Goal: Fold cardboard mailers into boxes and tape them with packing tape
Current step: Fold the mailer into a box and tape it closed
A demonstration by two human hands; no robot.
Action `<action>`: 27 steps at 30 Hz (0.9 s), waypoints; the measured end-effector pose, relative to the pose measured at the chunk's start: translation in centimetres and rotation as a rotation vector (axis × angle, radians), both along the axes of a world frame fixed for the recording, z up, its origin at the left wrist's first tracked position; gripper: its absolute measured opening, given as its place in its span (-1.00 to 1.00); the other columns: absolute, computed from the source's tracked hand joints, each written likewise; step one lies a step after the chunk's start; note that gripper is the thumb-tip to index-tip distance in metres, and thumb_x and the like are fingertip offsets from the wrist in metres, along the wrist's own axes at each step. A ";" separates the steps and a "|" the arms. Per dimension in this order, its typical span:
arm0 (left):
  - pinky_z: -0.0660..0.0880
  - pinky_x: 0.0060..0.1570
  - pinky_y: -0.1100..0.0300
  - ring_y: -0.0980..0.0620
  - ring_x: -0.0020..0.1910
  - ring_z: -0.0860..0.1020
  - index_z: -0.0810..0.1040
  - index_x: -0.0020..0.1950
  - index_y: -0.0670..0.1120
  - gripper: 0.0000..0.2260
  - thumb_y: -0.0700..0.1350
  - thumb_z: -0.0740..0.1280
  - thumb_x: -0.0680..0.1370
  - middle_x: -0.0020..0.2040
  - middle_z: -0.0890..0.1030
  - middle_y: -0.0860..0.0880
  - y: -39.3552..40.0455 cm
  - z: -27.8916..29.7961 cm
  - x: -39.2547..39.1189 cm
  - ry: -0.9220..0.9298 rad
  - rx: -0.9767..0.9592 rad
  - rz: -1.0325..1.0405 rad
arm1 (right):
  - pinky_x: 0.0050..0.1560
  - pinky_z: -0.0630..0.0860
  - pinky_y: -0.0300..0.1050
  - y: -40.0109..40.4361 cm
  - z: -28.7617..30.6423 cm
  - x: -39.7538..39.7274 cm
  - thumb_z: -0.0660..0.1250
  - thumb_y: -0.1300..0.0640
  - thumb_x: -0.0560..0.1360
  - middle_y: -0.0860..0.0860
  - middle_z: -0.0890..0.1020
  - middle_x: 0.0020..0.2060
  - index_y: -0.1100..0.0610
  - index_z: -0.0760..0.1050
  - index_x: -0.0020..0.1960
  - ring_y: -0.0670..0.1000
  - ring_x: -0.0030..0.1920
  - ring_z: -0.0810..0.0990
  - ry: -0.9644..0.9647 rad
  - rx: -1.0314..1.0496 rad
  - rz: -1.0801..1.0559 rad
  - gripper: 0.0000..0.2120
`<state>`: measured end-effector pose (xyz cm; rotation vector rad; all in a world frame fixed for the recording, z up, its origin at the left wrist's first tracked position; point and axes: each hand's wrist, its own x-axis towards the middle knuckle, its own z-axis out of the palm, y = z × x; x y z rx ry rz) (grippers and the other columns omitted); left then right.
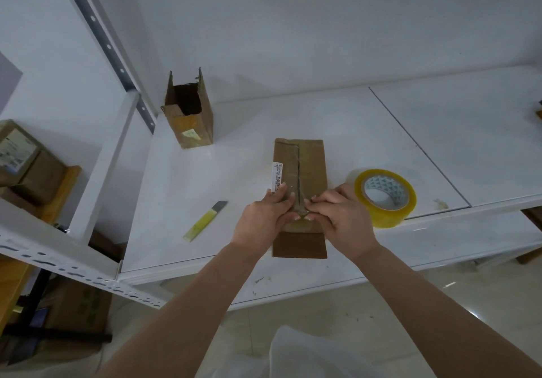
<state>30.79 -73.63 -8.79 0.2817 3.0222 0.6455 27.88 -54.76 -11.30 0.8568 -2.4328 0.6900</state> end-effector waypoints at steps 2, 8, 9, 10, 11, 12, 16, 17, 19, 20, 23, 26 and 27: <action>0.35 0.35 0.03 -0.06 0.47 0.31 0.38 0.47 -0.03 -0.56 0.07 0.20 0.62 0.55 0.22 0.01 -0.1 0.0 -0.2 -0.009 -0.023 -0.020 | -0.29 0.54 -0.04 0.5 0.2 -0.3 0.38 -0.02 0.46 -0.05 0.66 -0.16 0.08 0.71 -0.01 0.10 -0.14 0.51 -0.039 0.009 0.040 -0.77; 0.23 0.43 0.11 -0.03 0.48 0.29 0.34 0.49 0.02 -0.57 0.04 0.21 0.62 0.54 0.21 0.06 -1.3 0.2 -0.2 -0.029 0.002 -0.090 | -0.15 0.58 0.00 1.2 0.2 -0.3 0.49 0.13 0.42 -0.05 0.69 -0.05 0.10 0.69 0.07 0.08 -0.08 0.54 -0.178 -0.070 0.079 -0.78; 0.24 0.43 0.12 -0.02 0.48 0.28 0.33 0.50 0.02 -0.58 0.03 0.19 0.63 0.55 0.19 0.06 -1.2 0.1 -0.2 -0.024 -0.020 -0.092 | -0.16 0.58 0.01 1.0 0.2 -0.3 0.49 0.17 0.42 -0.04 0.69 -0.06 0.11 0.69 0.05 0.09 -0.09 0.55 -0.182 -0.084 0.074 -0.79; 0.24 0.43 0.11 -0.01 0.49 0.27 0.31 0.51 0.02 -0.58 0.02 0.17 0.64 0.55 0.18 0.06 -1.1 0.0 -0.1 -0.021 -0.044 -0.093 | -0.17 0.57 0.01 0.9 0.2 -0.2 0.49 0.18 0.42 -0.03 0.69 -0.07 0.12 0.69 0.05 0.09 -0.10 0.55 -0.187 -0.088 0.070 -0.80; 0.25 0.43 0.11 0.00 0.50 0.24 0.29 0.51 0.03 -0.58 0.02 0.16 0.65 0.56 0.16 0.06 -0.9 0.0 -0.1 -0.020 -0.060 -0.091 | -0.17 0.57 0.01 0.8 0.3 -0.1 0.48 0.19 0.43 -0.03 0.69 -0.06 0.12 0.69 0.05 0.09 -0.10 0.54 -0.197 -0.085 0.070 -0.80; 0.25 0.43 0.10 0.01 0.51 0.22 0.27 0.52 0.04 -0.58 0.03 0.15 0.65 0.56 0.14 0.07 -0.9 0.0 -0.2 -0.023 -0.070 -0.090 | -0.16 0.57 0.02 0.8 0.5 0.0 0.47 0.18 0.44 -0.04 0.69 -0.05 0.12 0.69 0.06 0.09 -0.10 0.55 -0.215 -0.079 0.074 -0.81; 0.18 0.46 0.13 0.00 0.52 0.21 0.30 0.51 0.04 -0.54 0.10 0.20 0.62 0.56 0.18 0.07 -1.1 0.7 -0.1 -0.028 -0.060 -0.094 | 0.06 0.54 -0.01 1.8 2.0 0.2 0.30 0.07 0.56 -0.06 0.66 0.08 0.12 0.65 0.14 0.06 0.04 0.58 -0.320 -0.118 0.082 -0.76; 0.12 0.46 0.17 0.00 0.52 0.21 0.33 0.50 0.02 -0.50 0.14 0.23 0.60 0.55 0.22 0.05 -1.1 1.0 -0.2 -0.008 -0.069 -0.090 | 0.12 0.51 -0.01 2.1 2.4 0.1 0.27 0.08 0.58 -0.03 0.66 0.12 0.14 0.63 0.17 0.06 0.09 0.59 -0.310 -0.131 0.059 -0.74; 0.04 0.47 0.18 -0.02 0.53 0.17 0.43 0.43 -0.03 -0.47 0.23 0.24 0.56 0.51 0.31 0.00 -0.2 1.4 -0.1 0.081 -0.094 -0.036 | 0.14 0.50 0.03 2.8 2.7 -0.1 0.28 0.20 0.58 0.04 0.66 0.11 0.19 0.61 0.19 0.11 0.12 0.60 -0.264 -0.167 -0.038 -0.77; 0.07 0.48 0.11 -0.04 0.53 0.16 0.47 0.38 -0.04 -0.48 0.26 0.22 0.55 0.49 0.34 -0.02 0.6 1.7 0.0 0.133 -0.098 0.014 | 0.12 0.51 0.06 3.2 2.8 -0.2 0.29 0.26 0.58 0.07 0.67 0.09 0.21 0.61 0.18 0.15 0.10 0.59 -0.261 -0.186 -0.103 -0.78; 0.12 0.44 -0.12 -0.10 0.55 0.08 0.41 0.40 -0.05 -0.39 0.34 0.14 0.53 0.49 0.32 -0.06 3.7 1.9 -0.3 0.208 -0.156 0.121 | 0.08 0.52 0.11 3.8 2.7 -0.2 0.28 0.30 0.56 0.13 0.65 0.06 0.23 0.59 0.19 0.18 0.11 0.55 -0.327 -0.184 -0.225 -0.77; 0.03 0.38 -0.34 -0.17 0.56 -0.12 0.10 0.56 -0.04 -0.19 0.44 0.04 0.46 0.58 0.04 -0.11 6.6 1.5 -1.3 0.084 -0.238 0.181 | 0.08 0.52 0.08 4.2 2.4 -0.1 0.27 0.29 0.57 0.16 0.63 0.08 0.24 0.57 0.22 0.18 0.14 0.54 -0.375 -0.156 -0.251 -0.75; 0.03 0.35 -0.37 -0.19 0.55 -0.18 0.00 0.57 -0.03 -0.14 0.46 0.04 0.44 0.59 -0.05 -0.10 7.2 1.3 -1.6 0.029 -0.253 0.208 | 0.08 0.51 0.06 4.3 2.4 0.0 0.26 0.29 0.57 0.16 0.62 0.08 0.24 0.57 0.22 0.17 0.14 0.53 -0.388 -0.154 -0.256 -0.75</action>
